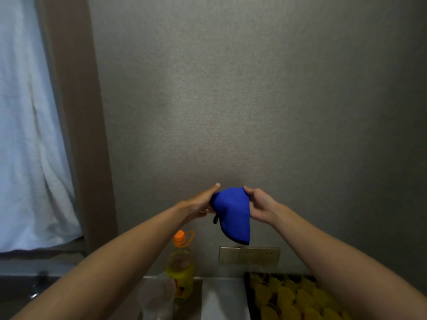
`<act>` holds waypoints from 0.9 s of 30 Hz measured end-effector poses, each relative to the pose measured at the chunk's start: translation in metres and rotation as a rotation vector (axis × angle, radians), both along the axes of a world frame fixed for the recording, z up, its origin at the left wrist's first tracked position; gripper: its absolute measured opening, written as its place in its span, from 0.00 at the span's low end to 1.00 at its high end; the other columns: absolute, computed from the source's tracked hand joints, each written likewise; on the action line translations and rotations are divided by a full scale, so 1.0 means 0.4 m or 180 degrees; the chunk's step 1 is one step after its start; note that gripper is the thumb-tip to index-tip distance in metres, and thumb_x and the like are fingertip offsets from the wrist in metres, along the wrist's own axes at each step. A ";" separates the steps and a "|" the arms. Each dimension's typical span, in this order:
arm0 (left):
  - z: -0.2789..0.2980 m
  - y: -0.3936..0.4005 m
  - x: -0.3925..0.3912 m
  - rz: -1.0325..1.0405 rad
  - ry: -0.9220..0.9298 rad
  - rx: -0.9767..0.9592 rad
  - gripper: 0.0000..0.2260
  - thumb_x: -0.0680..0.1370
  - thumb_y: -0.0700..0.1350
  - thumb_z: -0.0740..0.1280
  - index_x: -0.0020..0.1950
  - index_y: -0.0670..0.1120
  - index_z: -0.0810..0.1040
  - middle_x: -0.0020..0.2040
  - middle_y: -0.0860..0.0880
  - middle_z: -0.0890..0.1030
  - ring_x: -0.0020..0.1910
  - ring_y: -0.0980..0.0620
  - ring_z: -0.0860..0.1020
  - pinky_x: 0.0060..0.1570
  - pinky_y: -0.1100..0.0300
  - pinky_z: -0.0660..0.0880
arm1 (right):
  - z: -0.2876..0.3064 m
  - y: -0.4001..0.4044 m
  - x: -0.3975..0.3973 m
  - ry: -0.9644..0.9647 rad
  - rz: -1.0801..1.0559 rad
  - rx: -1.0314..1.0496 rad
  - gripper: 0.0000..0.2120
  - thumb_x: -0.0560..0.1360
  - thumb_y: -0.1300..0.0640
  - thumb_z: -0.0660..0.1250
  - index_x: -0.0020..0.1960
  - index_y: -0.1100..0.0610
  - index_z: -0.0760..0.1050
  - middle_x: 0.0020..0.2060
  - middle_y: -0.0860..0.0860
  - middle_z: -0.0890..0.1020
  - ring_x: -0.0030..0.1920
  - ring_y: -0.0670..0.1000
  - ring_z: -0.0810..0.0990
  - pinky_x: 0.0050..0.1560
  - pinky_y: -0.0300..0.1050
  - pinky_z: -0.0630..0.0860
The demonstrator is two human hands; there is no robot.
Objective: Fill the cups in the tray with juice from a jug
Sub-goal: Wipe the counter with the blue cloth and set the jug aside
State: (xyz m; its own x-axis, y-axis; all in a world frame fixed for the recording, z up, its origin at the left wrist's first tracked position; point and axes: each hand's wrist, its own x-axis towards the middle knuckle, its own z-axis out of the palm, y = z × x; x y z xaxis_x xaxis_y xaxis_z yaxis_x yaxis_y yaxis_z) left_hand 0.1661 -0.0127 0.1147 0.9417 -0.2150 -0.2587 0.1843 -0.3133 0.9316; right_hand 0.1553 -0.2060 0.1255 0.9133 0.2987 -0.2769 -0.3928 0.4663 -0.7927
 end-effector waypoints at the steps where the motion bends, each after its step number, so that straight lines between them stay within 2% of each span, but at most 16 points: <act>1: -0.005 -0.004 0.002 0.0034 0.0031 -0.0237 0.25 0.82 0.66 0.54 0.63 0.49 0.78 0.55 0.50 0.82 0.53 0.53 0.79 0.60 0.58 0.71 | 0.003 0.002 -0.002 -0.0009 0.0014 -0.0039 0.19 0.87 0.53 0.56 0.67 0.68 0.71 0.39 0.62 0.84 0.34 0.55 0.86 0.31 0.46 0.82; 3: -0.017 -0.004 0.013 0.0076 0.0083 -0.0740 0.22 0.82 0.61 0.62 0.66 0.46 0.78 0.61 0.48 0.82 0.60 0.49 0.79 0.64 0.54 0.74 | 0.007 0.002 -0.005 -0.0033 0.0037 -0.0174 0.18 0.87 0.53 0.58 0.66 0.67 0.72 0.39 0.61 0.84 0.36 0.54 0.86 0.32 0.45 0.82; 5: -0.020 0.000 0.017 0.0173 -0.0021 -0.1012 0.18 0.82 0.52 0.67 0.67 0.43 0.78 0.65 0.45 0.81 0.62 0.47 0.79 0.59 0.53 0.79 | 0.006 0.001 -0.003 -0.0030 0.0085 -0.0297 0.18 0.86 0.53 0.60 0.66 0.66 0.73 0.43 0.61 0.84 0.40 0.55 0.86 0.36 0.46 0.84; 7: -0.022 -0.001 0.005 0.0226 -0.0005 -0.1078 0.13 0.82 0.48 0.67 0.65 0.44 0.79 0.62 0.44 0.82 0.57 0.48 0.80 0.52 0.54 0.80 | 0.001 -0.002 0.003 -0.0144 0.0065 -0.0573 0.17 0.84 0.54 0.65 0.66 0.65 0.74 0.49 0.61 0.85 0.44 0.55 0.86 0.40 0.46 0.84; 9: -0.023 -0.007 -0.006 0.0136 0.0162 -0.1209 0.10 0.83 0.44 0.66 0.64 0.46 0.79 0.55 0.46 0.84 0.52 0.50 0.82 0.52 0.54 0.80 | -0.005 -0.006 0.010 -0.0409 -0.0007 -0.0955 0.15 0.81 0.58 0.70 0.65 0.64 0.77 0.52 0.60 0.86 0.48 0.55 0.87 0.44 0.48 0.84; 11: -0.030 -0.007 -0.006 0.0114 0.0116 -0.1215 0.11 0.83 0.42 0.66 0.65 0.45 0.79 0.50 0.48 0.85 0.47 0.53 0.82 0.46 0.58 0.81 | -0.010 -0.010 0.013 -0.0583 -0.0071 -0.1213 0.13 0.79 0.60 0.72 0.62 0.63 0.80 0.51 0.58 0.87 0.50 0.55 0.86 0.47 0.49 0.83; 13: -0.033 -0.008 -0.005 0.0224 -0.0106 -0.1110 0.14 0.81 0.41 0.69 0.67 0.42 0.79 0.50 0.48 0.85 0.45 0.53 0.82 0.39 0.61 0.81 | -0.013 -0.015 0.015 -0.0683 -0.0204 -0.1677 0.12 0.77 0.59 0.74 0.59 0.61 0.81 0.53 0.57 0.87 0.52 0.54 0.85 0.48 0.48 0.82; 16: -0.042 -0.001 -0.001 0.0566 -0.0272 -0.1127 0.22 0.75 0.40 0.77 0.67 0.42 0.76 0.53 0.44 0.83 0.49 0.48 0.83 0.43 0.56 0.83 | -0.021 -0.026 0.022 -0.0655 -0.0427 -0.2136 0.11 0.74 0.60 0.77 0.56 0.59 0.82 0.51 0.56 0.87 0.48 0.52 0.85 0.43 0.45 0.80; 18: -0.049 0.002 0.003 0.0672 -0.0381 -0.1045 0.27 0.71 0.41 0.80 0.67 0.45 0.75 0.55 0.42 0.82 0.52 0.45 0.83 0.44 0.53 0.83 | -0.024 -0.034 0.030 -0.0508 -0.0518 -0.1944 0.16 0.74 0.64 0.77 0.60 0.63 0.80 0.49 0.57 0.86 0.45 0.52 0.85 0.36 0.43 0.80; 20: -0.052 0.001 0.003 0.0637 -0.0529 -0.0961 0.27 0.70 0.42 0.81 0.66 0.48 0.75 0.57 0.41 0.82 0.52 0.45 0.83 0.41 0.55 0.82 | -0.023 -0.038 0.031 -0.0397 -0.0514 -0.1611 0.18 0.76 0.67 0.74 0.64 0.65 0.75 0.49 0.59 0.85 0.44 0.53 0.85 0.33 0.44 0.82; 22: -0.048 -0.005 -0.006 0.0484 -0.0590 -0.0971 0.22 0.73 0.42 0.78 0.66 0.47 0.77 0.57 0.41 0.83 0.52 0.47 0.83 0.40 0.57 0.82 | -0.022 -0.044 0.037 -0.0395 -0.0565 -0.1518 0.21 0.78 0.68 0.71 0.69 0.63 0.69 0.52 0.60 0.82 0.45 0.54 0.84 0.36 0.47 0.82; 24: -0.043 -0.013 -0.017 0.0290 -0.0580 -0.1045 0.15 0.77 0.40 0.74 0.64 0.42 0.81 0.56 0.41 0.83 0.51 0.49 0.83 0.42 0.60 0.83 | -0.020 -0.057 0.042 -0.0486 -0.0556 -0.1664 0.22 0.80 0.68 0.68 0.71 0.62 0.68 0.57 0.61 0.80 0.46 0.54 0.82 0.36 0.46 0.81; 27: -0.047 -0.014 -0.016 0.0196 -0.0495 -0.1138 0.10 0.79 0.42 0.72 0.60 0.41 0.83 0.58 0.41 0.84 0.56 0.47 0.83 0.47 0.60 0.82 | -0.016 -0.082 0.045 -0.0642 -0.0405 -0.1947 0.18 0.83 0.67 0.63 0.72 0.62 0.70 0.52 0.59 0.80 0.44 0.52 0.80 0.38 0.45 0.79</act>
